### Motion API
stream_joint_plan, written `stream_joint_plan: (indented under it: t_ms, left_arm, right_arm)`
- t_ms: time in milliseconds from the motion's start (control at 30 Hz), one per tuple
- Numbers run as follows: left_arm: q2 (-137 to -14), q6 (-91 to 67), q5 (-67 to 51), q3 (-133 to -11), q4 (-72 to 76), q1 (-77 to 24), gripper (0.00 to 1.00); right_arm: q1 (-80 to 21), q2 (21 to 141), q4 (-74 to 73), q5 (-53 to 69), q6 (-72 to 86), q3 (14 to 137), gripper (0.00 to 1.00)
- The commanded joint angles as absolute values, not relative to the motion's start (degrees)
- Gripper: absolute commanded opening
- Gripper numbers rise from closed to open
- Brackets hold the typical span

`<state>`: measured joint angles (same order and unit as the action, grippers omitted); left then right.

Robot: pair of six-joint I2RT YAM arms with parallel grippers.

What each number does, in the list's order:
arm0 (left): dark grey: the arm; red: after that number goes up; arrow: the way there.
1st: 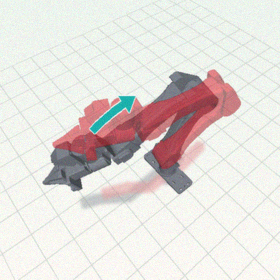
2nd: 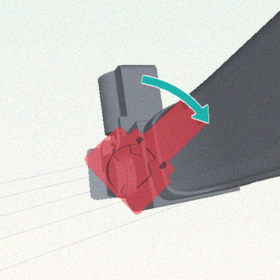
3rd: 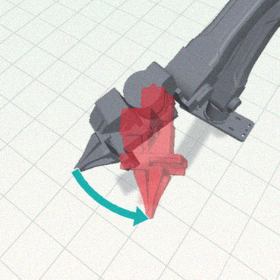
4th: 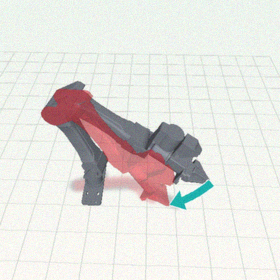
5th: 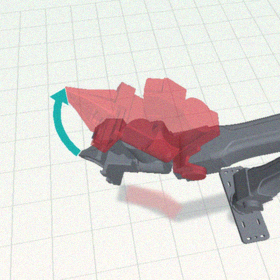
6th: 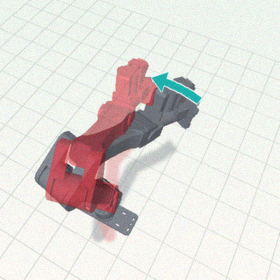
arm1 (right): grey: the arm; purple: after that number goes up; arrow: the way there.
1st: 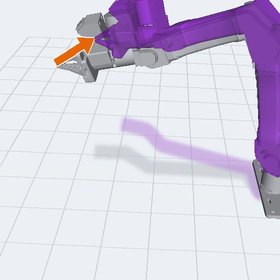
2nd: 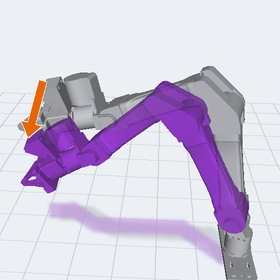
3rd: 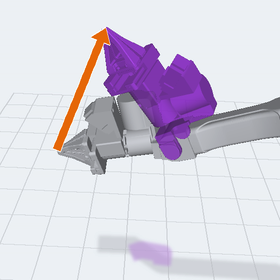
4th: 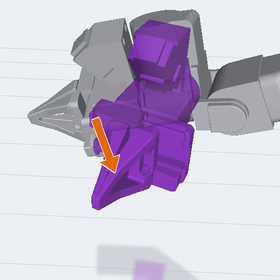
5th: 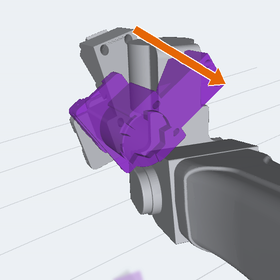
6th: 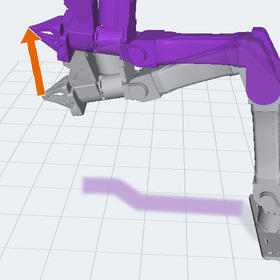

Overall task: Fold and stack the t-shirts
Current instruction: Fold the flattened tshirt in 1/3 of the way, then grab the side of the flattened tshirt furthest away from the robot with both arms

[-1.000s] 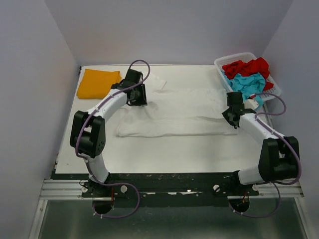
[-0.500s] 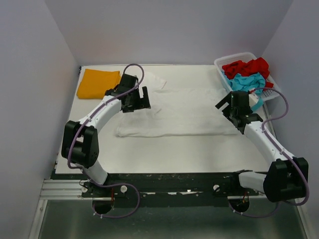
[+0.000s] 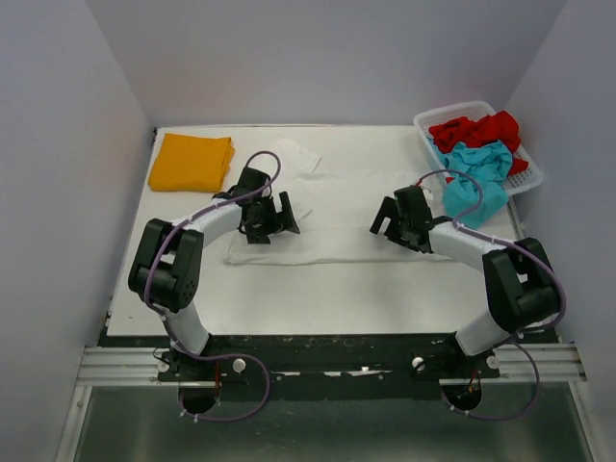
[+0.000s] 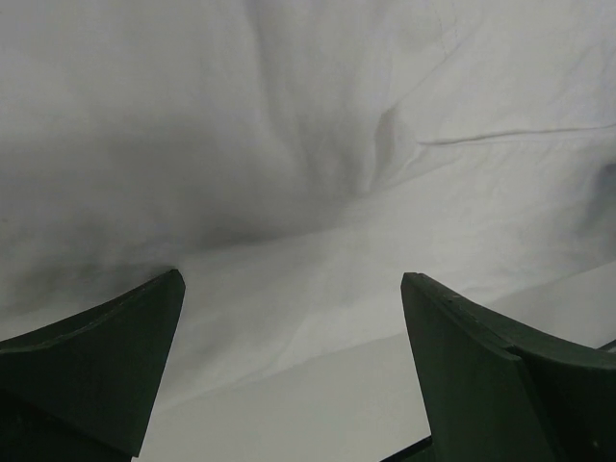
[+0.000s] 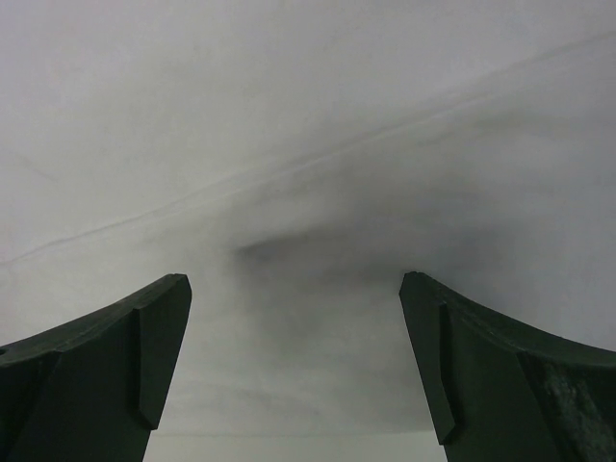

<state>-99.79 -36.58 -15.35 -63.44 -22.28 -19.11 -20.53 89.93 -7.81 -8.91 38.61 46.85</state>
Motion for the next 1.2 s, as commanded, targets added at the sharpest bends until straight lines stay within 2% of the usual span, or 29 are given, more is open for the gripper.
stream_joint_plan:
  t_ms: [0,200,467,700,867,1167]
  left_arm:
    - [-99.85,-39.90,-20.13,-57.53,-17.18,-19.07,0.99]
    - [-94.92,-43.47,-21.70,-45.47,-10.83,-21.64,0.99]
    - [-84.84,-51.32,-19.50,-32.88,-6.15,-30.92,0.99]
    - [-75.08,-56.82,-13.75,-27.78,-8.99,-37.64,0.99]
    - [-68.78,-58.13,-10.63,-24.96,-11.21,-38.95,0.99]
    - [-65.79,-61.98,-10.13,-24.40,-8.93,-45.22,0.98]
  right_arm:
    - [-20.56,88.62,-8.53,-12.15,41.25,45.00,1.00]
    - [-20.46,82.73,-13.46,-14.98,46.27,36.10,1.00]
    - [-20.30,68.86,-24.06,-18.43,52.93,28.67,1.00]
    - [-20.12,57.29,-30.34,-16.28,57.80,24.35,1.00]
    - [-20.13,52.11,-35.40,-17.79,60.20,23.92,1.00]
    - [-20.13,49.37,-39.82,-20.79,66.00,23.26,1.00]
